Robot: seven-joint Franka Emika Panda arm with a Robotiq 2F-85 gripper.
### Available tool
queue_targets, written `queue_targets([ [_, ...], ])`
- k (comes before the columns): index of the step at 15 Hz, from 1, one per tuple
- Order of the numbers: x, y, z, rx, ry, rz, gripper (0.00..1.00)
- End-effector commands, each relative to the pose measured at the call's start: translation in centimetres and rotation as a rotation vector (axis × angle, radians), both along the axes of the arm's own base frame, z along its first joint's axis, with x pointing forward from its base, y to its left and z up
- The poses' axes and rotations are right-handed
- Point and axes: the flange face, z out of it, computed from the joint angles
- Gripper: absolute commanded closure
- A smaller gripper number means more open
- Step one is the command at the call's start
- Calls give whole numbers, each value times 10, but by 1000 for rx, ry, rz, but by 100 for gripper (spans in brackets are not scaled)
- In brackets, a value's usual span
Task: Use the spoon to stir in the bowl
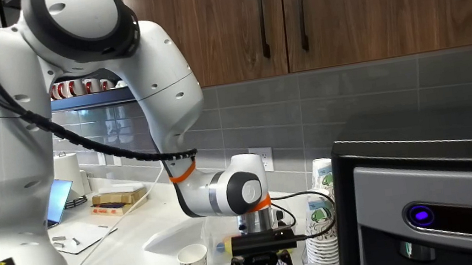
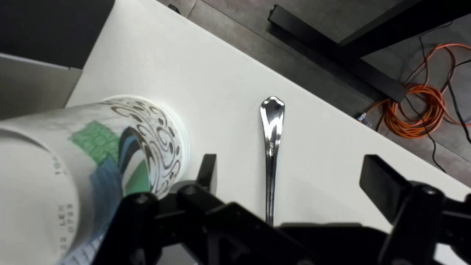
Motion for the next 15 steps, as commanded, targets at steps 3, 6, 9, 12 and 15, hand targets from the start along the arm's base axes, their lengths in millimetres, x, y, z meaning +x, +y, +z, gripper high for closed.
queue_targets([
  [3,-2,-5,-34,26,-48,41,0],
  [6,2,0,-46,27,-59,58,0],
  [9,2,2,-55,38,-53,64,0],
  [12,3,2,-60,35,-49,68,34],
  [15,3,-2,-62,31,-56,55,58],
])
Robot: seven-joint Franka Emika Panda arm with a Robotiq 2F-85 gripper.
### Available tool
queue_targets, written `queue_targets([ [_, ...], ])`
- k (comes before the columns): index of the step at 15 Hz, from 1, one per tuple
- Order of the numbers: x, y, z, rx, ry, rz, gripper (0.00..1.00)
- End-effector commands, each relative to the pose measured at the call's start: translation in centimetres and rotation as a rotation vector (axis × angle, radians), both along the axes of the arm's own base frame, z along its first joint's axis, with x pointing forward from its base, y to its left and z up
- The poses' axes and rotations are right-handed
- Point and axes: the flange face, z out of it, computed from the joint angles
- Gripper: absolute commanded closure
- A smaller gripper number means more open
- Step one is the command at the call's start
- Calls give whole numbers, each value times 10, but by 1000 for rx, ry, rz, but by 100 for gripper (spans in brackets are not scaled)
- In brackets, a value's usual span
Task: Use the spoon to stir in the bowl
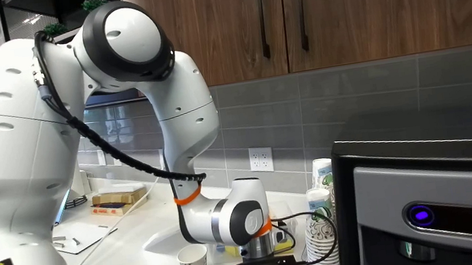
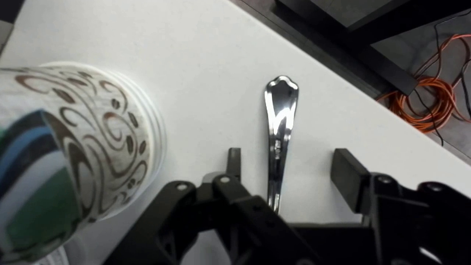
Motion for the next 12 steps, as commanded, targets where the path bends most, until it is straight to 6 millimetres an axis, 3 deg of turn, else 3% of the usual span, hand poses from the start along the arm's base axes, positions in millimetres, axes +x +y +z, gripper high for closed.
queue_targets([
  [1,3,-9,-4,-5,-23,2,65],
  [6,-2,-6,0,6,-22,-4,98],
  [12,2,-5,10,-5,-15,-42,97],
])
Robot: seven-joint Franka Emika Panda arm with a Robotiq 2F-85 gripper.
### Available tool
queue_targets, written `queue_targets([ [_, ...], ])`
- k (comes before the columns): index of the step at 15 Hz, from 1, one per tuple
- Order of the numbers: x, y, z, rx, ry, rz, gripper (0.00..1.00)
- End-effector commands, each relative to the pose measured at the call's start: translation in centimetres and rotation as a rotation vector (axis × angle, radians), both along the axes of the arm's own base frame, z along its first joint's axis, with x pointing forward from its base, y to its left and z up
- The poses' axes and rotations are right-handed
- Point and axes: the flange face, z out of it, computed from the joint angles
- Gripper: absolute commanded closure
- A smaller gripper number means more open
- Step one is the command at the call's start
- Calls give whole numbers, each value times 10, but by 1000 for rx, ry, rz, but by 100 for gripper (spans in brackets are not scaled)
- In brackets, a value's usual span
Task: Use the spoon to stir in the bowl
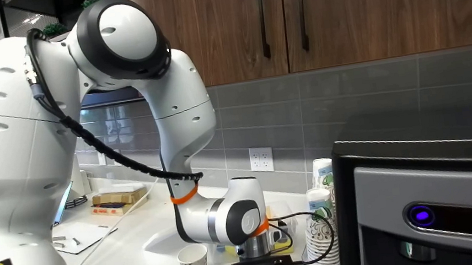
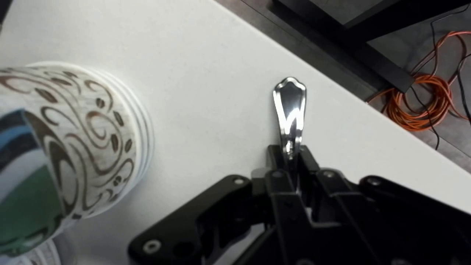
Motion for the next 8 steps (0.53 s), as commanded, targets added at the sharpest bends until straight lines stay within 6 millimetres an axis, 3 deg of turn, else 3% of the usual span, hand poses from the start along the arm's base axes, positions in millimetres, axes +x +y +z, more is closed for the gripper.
queue_targets([
  [1,8,-10,14,-22,-7,-62,97],
  [8,23,-3,71,-210,95,-220,97],
])
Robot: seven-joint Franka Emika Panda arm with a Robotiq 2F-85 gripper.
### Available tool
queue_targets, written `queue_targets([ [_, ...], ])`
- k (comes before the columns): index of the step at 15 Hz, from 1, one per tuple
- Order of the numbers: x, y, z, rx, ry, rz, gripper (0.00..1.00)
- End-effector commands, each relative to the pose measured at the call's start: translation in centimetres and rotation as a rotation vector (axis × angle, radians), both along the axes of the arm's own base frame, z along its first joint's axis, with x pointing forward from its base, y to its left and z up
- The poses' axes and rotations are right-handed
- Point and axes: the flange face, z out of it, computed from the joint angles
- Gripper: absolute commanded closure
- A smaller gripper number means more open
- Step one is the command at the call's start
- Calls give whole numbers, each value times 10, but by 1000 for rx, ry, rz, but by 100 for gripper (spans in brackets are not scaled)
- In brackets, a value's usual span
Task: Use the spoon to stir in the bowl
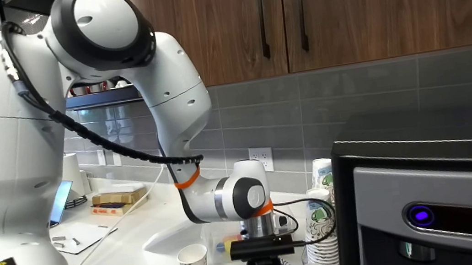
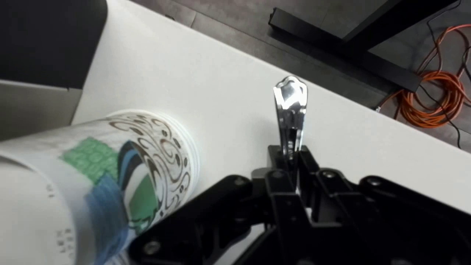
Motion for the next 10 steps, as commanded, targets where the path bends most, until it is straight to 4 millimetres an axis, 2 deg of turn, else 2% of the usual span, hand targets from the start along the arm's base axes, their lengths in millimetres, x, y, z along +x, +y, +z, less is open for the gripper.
queue_targets([
  [1,10,12,35,-167,78,-83,97],
  [5,24,39,43,-336,208,-133,97],
  [10,37,67,29,-541,349,-142,97],
])
